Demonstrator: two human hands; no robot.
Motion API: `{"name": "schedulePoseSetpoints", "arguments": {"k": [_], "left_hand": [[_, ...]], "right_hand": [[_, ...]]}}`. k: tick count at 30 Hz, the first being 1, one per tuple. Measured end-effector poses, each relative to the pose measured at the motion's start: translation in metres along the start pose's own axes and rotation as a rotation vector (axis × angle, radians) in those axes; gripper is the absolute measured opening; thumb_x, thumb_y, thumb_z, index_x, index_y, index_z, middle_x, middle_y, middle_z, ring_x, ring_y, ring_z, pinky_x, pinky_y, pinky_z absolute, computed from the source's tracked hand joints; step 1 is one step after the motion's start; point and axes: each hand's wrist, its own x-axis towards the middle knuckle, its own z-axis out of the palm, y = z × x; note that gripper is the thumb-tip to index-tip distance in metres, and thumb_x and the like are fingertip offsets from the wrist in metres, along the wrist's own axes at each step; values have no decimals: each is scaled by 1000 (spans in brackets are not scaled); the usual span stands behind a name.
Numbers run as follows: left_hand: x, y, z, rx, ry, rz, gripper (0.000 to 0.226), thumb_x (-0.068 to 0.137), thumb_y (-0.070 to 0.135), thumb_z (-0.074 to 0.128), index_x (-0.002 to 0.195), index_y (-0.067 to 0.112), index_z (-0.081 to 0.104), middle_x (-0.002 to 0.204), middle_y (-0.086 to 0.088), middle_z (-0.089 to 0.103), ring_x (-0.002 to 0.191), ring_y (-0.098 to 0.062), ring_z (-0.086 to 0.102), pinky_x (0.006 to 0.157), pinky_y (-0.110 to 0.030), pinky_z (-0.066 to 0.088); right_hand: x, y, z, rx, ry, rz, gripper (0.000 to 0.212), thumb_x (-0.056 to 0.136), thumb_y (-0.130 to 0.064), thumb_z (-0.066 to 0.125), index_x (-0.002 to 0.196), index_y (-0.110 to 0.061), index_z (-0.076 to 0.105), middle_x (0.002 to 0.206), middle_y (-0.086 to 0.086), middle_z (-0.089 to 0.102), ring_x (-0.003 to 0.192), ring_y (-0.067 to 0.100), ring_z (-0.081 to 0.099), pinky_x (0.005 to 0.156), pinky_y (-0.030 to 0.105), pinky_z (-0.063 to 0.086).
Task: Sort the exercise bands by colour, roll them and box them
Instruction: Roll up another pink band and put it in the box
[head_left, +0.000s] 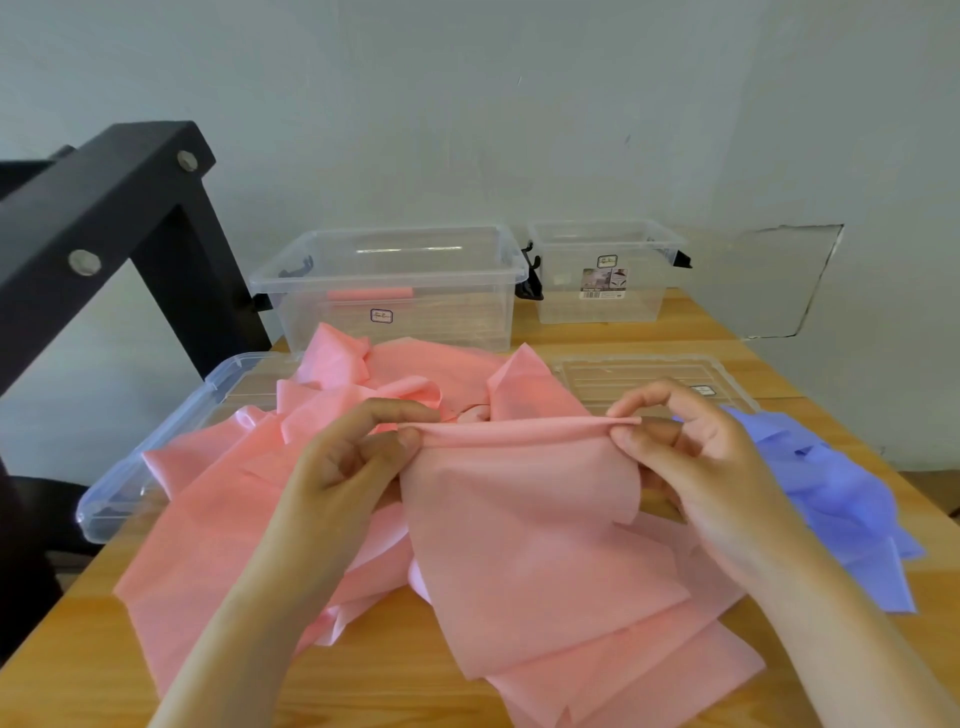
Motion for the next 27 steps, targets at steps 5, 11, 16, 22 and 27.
{"name": "schedulePoseSetpoints", "arguments": {"k": [5,11,16,22,27], "left_hand": [[1,1,-4,-221,-20,-39,31,84,0,51,71,16,73,73,-1,65,66,-11,59,59,-19,51],[3,-9,-3,155,86,45,27,82,-1,71,92,24,70,72,-2,64,71,-14,60,65,-20,51],[2,-5,0,177,73,90,22,87,-3,64,84,17,71,73,0,67,70,-8,58,63,-13,47],[-1,1,0,-66,-7,15,15,82,11,68,83,23,75,66,4,61,63,-6,53,57,-13,45],[-1,1,-1,-125,18,-8,15,82,13,65,73,21,76,77,2,68,72,-9,62,64,-19,52]], "right_hand": [[-1,0,-5,81,-33,16,14,75,-9,66,76,-22,72,69,0,56,67,22,45,73,46,38],[0,4,1,-109,23,-70,27,84,-1,68,83,-28,72,75,4,64,73,21,52,68,35,41],[1,6,1,-133,57,-79,28,87,-3,65,85,-29,73,78,5,68,71,21,54,69,41,44],[1,4,1,-24,48,5,26,88,-10,65,78,-32,71,62,-8,60,59,9,52,63,29,41],[-1,3,-1,68,-25,-7,17,68,-14,80,81,-25,74,72,0,58,74,25,43,70,41,35]]}}
